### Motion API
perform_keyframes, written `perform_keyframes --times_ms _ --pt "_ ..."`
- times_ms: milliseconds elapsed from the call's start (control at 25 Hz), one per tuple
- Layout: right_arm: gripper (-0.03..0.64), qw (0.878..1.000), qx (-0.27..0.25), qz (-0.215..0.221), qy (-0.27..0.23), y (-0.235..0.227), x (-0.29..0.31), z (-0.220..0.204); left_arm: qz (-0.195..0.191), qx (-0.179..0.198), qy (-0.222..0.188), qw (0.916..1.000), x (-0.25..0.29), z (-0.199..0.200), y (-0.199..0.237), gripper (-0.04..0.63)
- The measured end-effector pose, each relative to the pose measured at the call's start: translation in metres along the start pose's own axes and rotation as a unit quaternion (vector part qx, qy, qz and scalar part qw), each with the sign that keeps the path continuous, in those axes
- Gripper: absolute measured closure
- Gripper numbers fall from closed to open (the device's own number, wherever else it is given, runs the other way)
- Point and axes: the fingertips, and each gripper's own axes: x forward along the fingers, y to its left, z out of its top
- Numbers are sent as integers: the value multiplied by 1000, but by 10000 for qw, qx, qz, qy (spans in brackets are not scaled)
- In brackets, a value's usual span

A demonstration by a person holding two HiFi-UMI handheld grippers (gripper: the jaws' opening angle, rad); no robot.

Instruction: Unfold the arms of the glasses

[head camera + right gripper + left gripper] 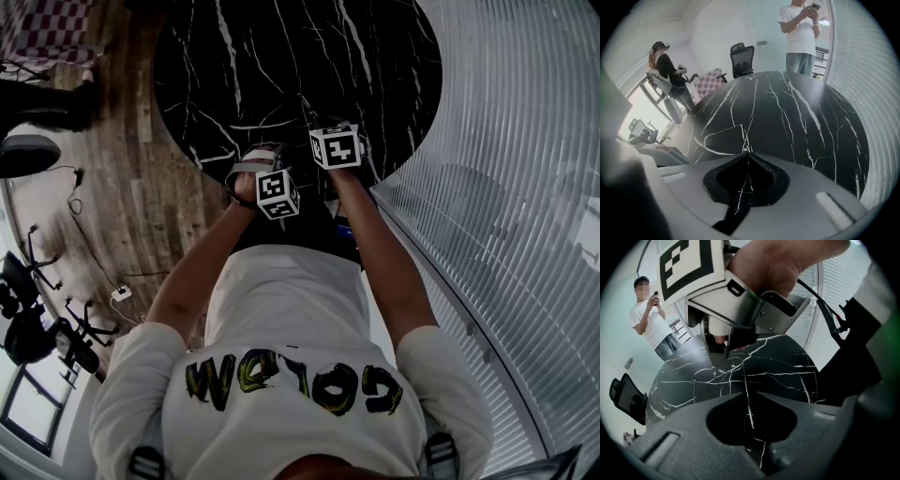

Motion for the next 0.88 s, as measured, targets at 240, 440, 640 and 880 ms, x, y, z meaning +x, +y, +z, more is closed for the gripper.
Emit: perform_keyframes --times_ms 240,440,640,880 --pt "609 9999 -123 -31 39 0 0 -2 -15 -130 -45 9999 -1 0 2 559" --pt "605 9997 -223 -11 44 4 1 -2 -23 -240 -130 9996 -2 2 9 532" --pt "551 9994 -316 123 -45 12 0 0 23 -373 -196 9991 -4 2 15 505" --pt "512 9989 -371 139 -250 12 -14 10 165 -647 -323 9972 -20 4 29 495"
